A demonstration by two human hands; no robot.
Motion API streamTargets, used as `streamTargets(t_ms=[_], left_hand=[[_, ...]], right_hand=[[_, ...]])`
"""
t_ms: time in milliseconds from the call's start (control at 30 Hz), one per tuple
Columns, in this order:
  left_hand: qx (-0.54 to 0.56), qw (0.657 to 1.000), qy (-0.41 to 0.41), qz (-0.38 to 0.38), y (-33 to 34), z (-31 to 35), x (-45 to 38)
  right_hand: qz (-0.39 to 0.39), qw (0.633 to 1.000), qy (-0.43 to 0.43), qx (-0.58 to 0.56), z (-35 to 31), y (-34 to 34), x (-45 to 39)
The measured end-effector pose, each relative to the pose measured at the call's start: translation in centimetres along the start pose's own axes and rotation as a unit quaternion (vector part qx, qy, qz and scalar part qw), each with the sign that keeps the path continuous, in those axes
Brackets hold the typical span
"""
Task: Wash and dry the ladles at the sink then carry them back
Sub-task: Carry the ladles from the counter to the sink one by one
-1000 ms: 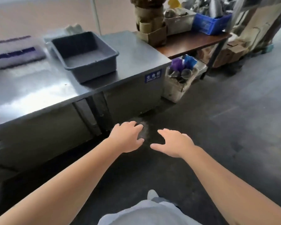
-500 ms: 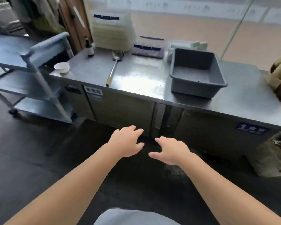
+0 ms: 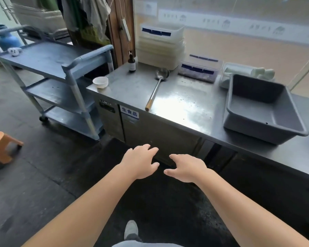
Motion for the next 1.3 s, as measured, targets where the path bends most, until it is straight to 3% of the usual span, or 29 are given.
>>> streamTargets(t_ms=[567,867,1300], left_hand=[[-0.005,0.998,0.037,-0.052,-3.3,-13.0,-19.4],[0.023,0.998,0.027,-0.06,-5.7,-15.5,-34.1],[0.126,0.983,-0.022,-0.135,-6.4,-18.4,-51.5]], right_hand=[[0.018,0.999,0.037,-0.022,-4.3,-8.5,-21.6],[-0.008,0.999,0.021,-0.04,-0.2,-12.8,-36.6],[-0.054,0.996,0.018,-0.067,3.2,-18.9,-52.9]])
Point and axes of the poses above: each hand's wrist, its own x-axis away from the middle knuckle, its own y-axis out of the palm, z = x × y, the point moved 8 cm from there along -x, towards the middle knuckle, and after that the axes turned 4 degrees about -x, right-handed, at the moved point
